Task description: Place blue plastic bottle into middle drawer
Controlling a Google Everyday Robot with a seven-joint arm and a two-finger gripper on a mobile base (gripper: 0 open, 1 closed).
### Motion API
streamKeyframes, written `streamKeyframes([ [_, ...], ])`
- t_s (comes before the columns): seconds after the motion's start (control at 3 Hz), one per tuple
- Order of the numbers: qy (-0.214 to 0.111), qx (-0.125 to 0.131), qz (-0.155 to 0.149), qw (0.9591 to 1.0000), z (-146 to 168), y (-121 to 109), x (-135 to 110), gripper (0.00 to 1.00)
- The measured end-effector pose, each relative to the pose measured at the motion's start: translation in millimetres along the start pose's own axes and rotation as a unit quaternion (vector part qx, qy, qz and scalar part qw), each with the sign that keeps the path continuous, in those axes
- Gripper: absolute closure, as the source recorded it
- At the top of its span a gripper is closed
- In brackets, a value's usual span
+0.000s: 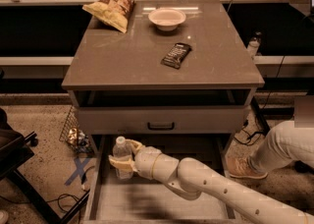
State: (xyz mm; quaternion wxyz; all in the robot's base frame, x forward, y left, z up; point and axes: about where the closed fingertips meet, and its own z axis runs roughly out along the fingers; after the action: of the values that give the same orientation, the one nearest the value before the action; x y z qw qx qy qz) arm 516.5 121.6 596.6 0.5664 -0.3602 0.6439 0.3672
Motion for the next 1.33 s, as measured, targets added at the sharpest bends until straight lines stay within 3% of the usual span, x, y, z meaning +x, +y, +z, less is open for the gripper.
streamKeyframes([
  [0.67,-0.003,-0.014,-0.005,0.9999,4,1,11,1.00],
  [1.0,-0.015,-0.036,-0.031,0.9988,7,-12,29,1.00],
  [1.33,-0.018,-0.074,-0.063,0.9951,5,-26,47,1.00],
])
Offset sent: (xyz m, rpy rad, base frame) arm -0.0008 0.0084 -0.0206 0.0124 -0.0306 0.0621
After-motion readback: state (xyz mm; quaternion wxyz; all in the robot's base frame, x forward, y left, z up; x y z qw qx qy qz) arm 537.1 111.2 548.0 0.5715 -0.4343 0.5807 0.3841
